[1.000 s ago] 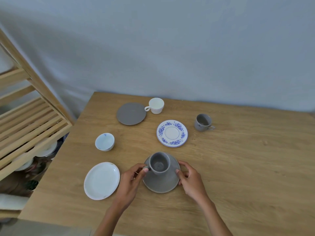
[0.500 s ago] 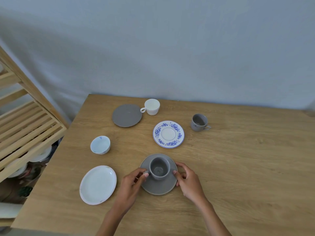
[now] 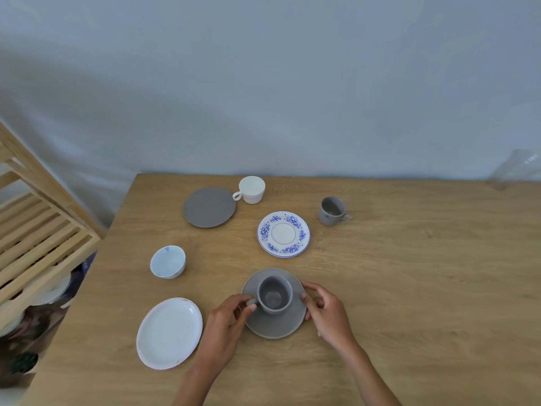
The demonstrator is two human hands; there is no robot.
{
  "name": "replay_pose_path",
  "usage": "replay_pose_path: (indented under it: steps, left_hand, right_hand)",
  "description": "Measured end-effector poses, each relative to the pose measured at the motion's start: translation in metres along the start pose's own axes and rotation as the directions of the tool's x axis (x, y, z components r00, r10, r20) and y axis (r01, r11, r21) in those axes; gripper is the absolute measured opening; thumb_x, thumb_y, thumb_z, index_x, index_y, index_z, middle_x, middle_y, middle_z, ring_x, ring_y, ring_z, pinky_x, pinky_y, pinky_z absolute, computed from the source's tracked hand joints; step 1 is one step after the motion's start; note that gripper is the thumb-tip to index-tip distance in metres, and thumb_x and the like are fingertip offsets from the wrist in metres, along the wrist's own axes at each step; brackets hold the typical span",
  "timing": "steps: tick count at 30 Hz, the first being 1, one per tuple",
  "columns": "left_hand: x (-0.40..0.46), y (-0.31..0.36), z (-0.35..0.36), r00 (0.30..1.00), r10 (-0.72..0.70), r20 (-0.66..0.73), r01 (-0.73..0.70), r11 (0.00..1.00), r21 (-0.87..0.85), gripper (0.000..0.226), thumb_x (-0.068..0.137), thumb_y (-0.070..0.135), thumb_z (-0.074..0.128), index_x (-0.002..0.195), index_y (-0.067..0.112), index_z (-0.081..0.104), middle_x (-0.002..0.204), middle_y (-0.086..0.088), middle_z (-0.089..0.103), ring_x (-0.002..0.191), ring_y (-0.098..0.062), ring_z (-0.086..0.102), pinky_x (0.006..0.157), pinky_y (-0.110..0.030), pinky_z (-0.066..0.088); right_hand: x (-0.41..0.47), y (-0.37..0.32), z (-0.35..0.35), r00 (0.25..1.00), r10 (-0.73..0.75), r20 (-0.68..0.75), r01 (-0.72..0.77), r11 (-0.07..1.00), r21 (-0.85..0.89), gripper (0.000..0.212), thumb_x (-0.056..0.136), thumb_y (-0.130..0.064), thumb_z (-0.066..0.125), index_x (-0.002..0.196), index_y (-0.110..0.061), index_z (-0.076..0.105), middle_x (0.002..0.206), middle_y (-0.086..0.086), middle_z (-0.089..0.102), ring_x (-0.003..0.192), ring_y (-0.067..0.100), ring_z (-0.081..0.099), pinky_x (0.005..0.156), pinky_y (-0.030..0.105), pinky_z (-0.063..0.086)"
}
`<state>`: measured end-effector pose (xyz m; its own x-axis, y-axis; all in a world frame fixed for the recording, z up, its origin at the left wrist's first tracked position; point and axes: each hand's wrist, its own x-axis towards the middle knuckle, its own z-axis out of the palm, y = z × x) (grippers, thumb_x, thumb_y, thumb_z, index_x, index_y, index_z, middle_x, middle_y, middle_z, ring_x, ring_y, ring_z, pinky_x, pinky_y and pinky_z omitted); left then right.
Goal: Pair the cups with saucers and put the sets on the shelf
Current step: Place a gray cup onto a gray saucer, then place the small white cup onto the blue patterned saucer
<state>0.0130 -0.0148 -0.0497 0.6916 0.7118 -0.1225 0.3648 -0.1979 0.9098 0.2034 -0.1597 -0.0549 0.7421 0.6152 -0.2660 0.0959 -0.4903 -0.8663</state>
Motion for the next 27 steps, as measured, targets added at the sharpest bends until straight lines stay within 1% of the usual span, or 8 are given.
replay_pose_path:
  steps: [2, 7, 10, 15, 18, 21, 24, 27]
  left_hand:
    - [-0.001, 0.001, -0.002, 1.0, 0.017, -0.004, -0.017, 1.0, -0.01, 0.016, 0.093, 0.033, 0.065, 0.109, 0.031, 0.07, 0.099, 0.016, 0.073, 0.094, -0.008, 0.066, 0.078, -0.021, 0.052]
    - [-0.004, -0.004, -0.014, 0.999, 0.034, -0.013, -0.034, 0.998, -0.053, 0.023, 0.093, 0.04, 0.061, 0.114, 0.033, 0.068, 0.1, 0.013, 0.073, 0.095, -0.01, 0.066, 0.081, -0.021, 0.052]
    - [-0.003, 0.001, -0.023, 0.998, 0.035, -0.046, -0.039, 0.994, -0.104, 0.018, 0.098, 0.034, 0.055, 0.11, 0.035, 0.068, 0.1, 0.02, 0.073, 0.095, -0.002, 0.066, 0.077, -0.009, 0.047]
    - [0.023, 0.009, -0.032, 0.993, 0.023, -0.116, -0.036, 0.992, -0.118, 0.032, 0.098, 0.054, 0.045, 0.113, 0.036, 0.066, 0.098, 0.018, 0.069, 0.089, -0.008, 0.066, 0.076, -0.012, 0.047]
    - [0.038, 0.017, -0.028, 0.989, 0.043, -0.141, -0.059, 0.992, -0.11, 0.037, 0.096, 0.055, 0.044, 0.117, 0.033, 0.065, 0.094, 0.016, 0.068, 0.084, -0.007, 0.064, 0.072, -0.009, 0.047]
    - [0.05, 0.022, -0.021, 0.987, 0.021, -0.16, -0.037, 0.994, -0.099, 0.03, 0.099, 0.046, 0.045, 0.117, 0.031, 0.064, 0.09, 0.017, 0.067, 0.083, -0.005, 0.063, 0.071, -0.012, 0.047]
    - [0.062, 0.028, -0.016, 0.988, -0.002, -0.152, -0.01, 0.997, -0.076, 0.026, 0.1, 0.04, 0.047, 0.116, 0.031, 0.065, 0.085, 0.006, 0.068, 0.079, -0.008, 0.061, 0.073, -0.021, 0.048]
    - [0.065, 0.037, -0.014, 0.982, -0.012, -0.189, -0.004, 0.997, -0.082, 0.025, 0.101, 0.035, 0.049, 0.117, 0.027, 0.065, 0.086, 0.0, 0.069, 0.079, -0.006, 0.061, 0.071, -0.012, 0.047]
  right_hand:
    - [-0.002, -0.001, 0.0, 0.999, 0.001, -0.043, 0.0, 1.0, 0.02, 0.021, 0.101, -0.021, 0.06, 0.109, -0.036, 0.071, 0.058, 0.017, 0.063, 0.032, 0.005, 0.044, 0.035, 0.018, 0.036]
    - [-0.009, 0.0, 0.004, 0.982, 0.075, -0.174, -0.061, 0.995, 0.085, 0.022, 0.101, -0.019, 0.057, 0.106, -0.033, 0.073, 0.052, 0.005, 0.054, 0.032, 0.01, 0.038, 0.032, 0.022, 0.034]
    - [-0.012, 0.001, 0.005, 0.97, 0.098, -0.222, -0.076, 0.991, 0.106, 0.024, 0.101, -0.017, 0.056, 0.106, -0.032, 0.074, 0.053, 0.006, 0.054, 0.031, 0.011, 0.038, 0.032, 0.02, 0.033]
    - [-0.013, 0.002, 0.008, 0.96, 0.102, -0.262, -0.069, 0.989, 0.131, 0.026, 0.101, -0.014, 0.055, 0.101, -0.031, 0.074, 0.051, 0.009, 0.054, 0.031, 0.017, 0.038, 0.032, 0.02, 0.032]
    - [-0.011, 0.005, 0.006, 0.965, 0.093, -0.246, -0.065, 0.991, 0.116, 0.028, 0.101, -0.013, 0.053, 0.099, -0.031, 0.074, 0.055, 0.018, 0.057, 0.031, 0.016, 0.038, 0.032, 0.02, 0.031]
    - [-0.007, 0.009, 0.002, 0.979, 0.11, -0.173, -0.086, 0.986, 0.141, 0.027, 0.101, -0.015, 0.053, 0.101, -0.033, 0.072, 0.054, 0.007, 0.059, 0.03, 0.018, 0.041, 0.032, 0.02, 0.031]
    - [0.004, 0.008, -0.002, 0.988, 0.13, -0.081, -0.115, 0.98, 0.163, 0.024, 0.102, -0.017, 0.053, 0.109, -0.033, 0.069, 0.058, 0.004, 0.063, 0.029, 0.019, 0.044, 0.031, 0.019, 0.032]
    - [0.027, -0.001, -0.009, 0.991, 0.126, -0.053, -0.116, 0.98, 0.16, 0.026, 0.101, -0.02, 0.056, 0.121, -0.035, 0.062, 0.069, 0.014, 0.069, 0.032, 0.021, 0.049, 0.031, 0.022, 0.036]
